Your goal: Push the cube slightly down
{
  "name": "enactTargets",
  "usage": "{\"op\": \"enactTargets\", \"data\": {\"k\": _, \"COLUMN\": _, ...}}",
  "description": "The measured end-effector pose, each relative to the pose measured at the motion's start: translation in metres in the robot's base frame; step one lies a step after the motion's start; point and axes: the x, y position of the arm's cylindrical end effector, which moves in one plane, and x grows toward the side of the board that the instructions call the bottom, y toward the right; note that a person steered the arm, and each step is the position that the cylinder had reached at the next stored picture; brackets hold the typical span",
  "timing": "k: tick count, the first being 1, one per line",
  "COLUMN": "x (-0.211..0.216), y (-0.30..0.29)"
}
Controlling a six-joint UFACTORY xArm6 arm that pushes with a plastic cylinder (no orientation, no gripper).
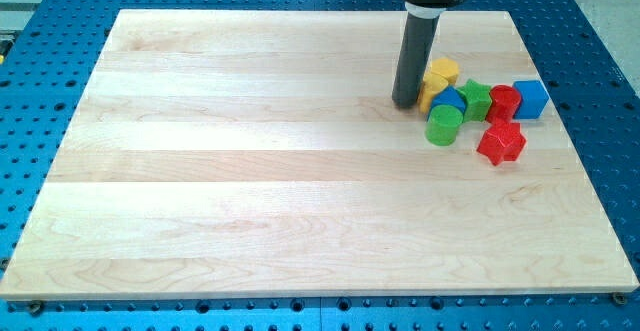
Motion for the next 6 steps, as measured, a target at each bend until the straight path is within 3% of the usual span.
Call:
{"op": "enactTargets", "data": {"k": 1, "x": -0.01, "y": -0.004}}
{"op": "enactTargets", "data": {"k": 2, "x": -0.073, "y": -0.009}}
{"op": "enactTargets", "data": {"k": 3, "x": -0.125, "y": 0.049}}
{"op": "enactTargets", "data": {"k": 4, "x": -0.096, "y": 0.13}}
{"op": "enactTargets", "data": {"k": 5, "x": -0.037, "y": 0.17}}
{"op": "enactTargets", "data": {"k": 6, "x": -0.016, "y": 0.18}}
